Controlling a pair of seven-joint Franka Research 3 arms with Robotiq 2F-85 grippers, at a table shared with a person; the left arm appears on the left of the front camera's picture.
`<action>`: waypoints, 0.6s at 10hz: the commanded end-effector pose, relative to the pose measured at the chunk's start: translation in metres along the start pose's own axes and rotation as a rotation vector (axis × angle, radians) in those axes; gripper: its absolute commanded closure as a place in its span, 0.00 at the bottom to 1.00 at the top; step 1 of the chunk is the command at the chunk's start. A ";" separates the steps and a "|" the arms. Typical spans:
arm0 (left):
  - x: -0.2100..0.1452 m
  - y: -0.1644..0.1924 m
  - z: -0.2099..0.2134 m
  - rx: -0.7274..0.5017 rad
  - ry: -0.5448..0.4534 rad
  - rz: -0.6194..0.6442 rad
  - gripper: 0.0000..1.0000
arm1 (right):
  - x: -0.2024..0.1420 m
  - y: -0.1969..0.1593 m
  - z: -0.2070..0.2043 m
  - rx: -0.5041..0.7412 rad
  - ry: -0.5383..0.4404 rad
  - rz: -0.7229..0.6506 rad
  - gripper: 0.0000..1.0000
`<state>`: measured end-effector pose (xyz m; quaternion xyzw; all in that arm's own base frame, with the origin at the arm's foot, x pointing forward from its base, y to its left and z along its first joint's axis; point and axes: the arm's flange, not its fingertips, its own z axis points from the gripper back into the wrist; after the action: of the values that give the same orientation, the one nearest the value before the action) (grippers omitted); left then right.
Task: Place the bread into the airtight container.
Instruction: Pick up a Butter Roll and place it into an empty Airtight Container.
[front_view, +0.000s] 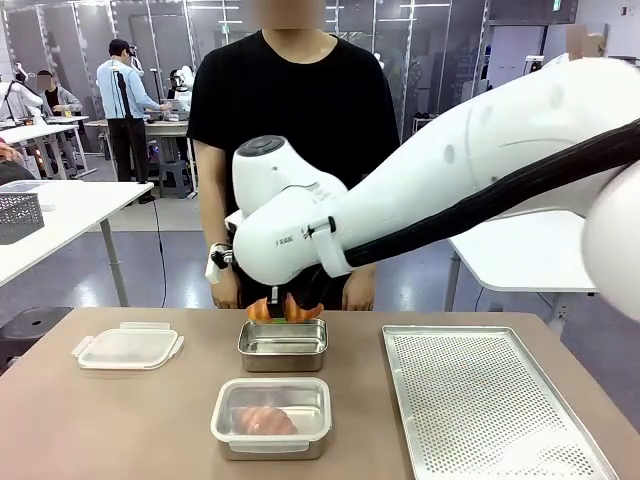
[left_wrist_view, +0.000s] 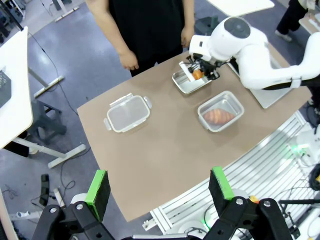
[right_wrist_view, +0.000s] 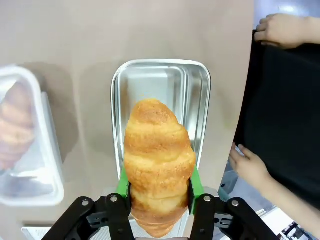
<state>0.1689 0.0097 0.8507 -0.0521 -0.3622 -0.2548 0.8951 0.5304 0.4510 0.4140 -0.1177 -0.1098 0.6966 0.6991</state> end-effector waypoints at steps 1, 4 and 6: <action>0.001 0.000 0.001 0.001 -0.001 0.000 0.00 | 0.012 -0.006 -0.019 -0.026 0.034 -0.028 0.49; 0.001 0.000 0.001 0.001 -0.001 0.000 0.00 | 0.013 -0.015 -0.049 0.002 0.027 -0.032 0.49; 0.001 0.000 0.001 0.001 -0.001 0.000 0.00 | 0.011 -0.019 -0.059 0.035 0.024 -0.022 0.49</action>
<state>0.1689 0.0097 0.8506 -0.0521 -0.3622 -0.2548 0.8951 0.5621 0.4596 0.3599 -0.1169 -0.0930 0.6901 0.7081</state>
